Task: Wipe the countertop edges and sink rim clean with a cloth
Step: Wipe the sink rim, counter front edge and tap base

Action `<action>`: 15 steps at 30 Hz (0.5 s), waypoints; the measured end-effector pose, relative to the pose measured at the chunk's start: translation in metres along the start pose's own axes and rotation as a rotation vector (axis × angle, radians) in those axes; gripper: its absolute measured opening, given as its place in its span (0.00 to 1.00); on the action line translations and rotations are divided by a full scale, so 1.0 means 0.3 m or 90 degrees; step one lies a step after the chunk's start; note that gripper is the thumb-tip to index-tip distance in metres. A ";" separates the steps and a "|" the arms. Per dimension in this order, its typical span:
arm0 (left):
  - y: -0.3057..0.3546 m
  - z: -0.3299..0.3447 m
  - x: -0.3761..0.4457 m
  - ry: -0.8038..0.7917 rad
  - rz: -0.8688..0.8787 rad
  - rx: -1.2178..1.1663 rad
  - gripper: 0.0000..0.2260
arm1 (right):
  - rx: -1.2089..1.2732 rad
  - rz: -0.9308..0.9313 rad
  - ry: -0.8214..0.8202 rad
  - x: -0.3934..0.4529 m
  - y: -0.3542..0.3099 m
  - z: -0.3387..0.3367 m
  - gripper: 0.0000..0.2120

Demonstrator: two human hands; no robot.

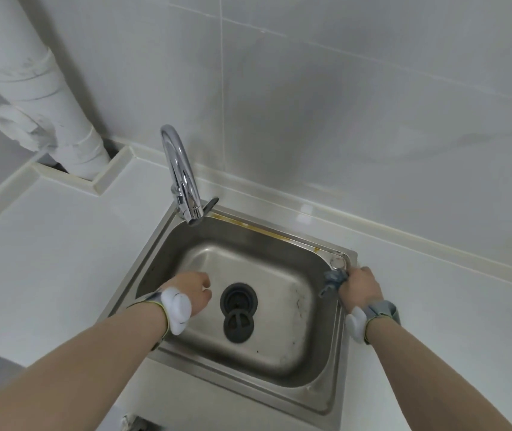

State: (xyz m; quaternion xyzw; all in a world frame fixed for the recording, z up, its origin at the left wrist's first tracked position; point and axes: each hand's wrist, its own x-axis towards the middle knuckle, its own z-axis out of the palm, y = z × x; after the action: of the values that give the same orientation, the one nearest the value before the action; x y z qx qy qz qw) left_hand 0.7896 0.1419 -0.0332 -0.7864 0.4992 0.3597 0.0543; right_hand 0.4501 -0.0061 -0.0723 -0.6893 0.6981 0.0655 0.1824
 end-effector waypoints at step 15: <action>-0.020 -0.002 0.044 -0.026 -0.055 -0.017 0.15 | 0.250 0.013 0.046 0.137 -0.449 0.076 0.09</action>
State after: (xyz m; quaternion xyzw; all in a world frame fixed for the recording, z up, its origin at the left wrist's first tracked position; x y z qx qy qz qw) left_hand 0.7980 0.1347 -0.0426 -0.8003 0.4590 0.3795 0.0694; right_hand 0.5872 -0.0423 -0.0858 -0.6351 0.7106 -0.0950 0.2877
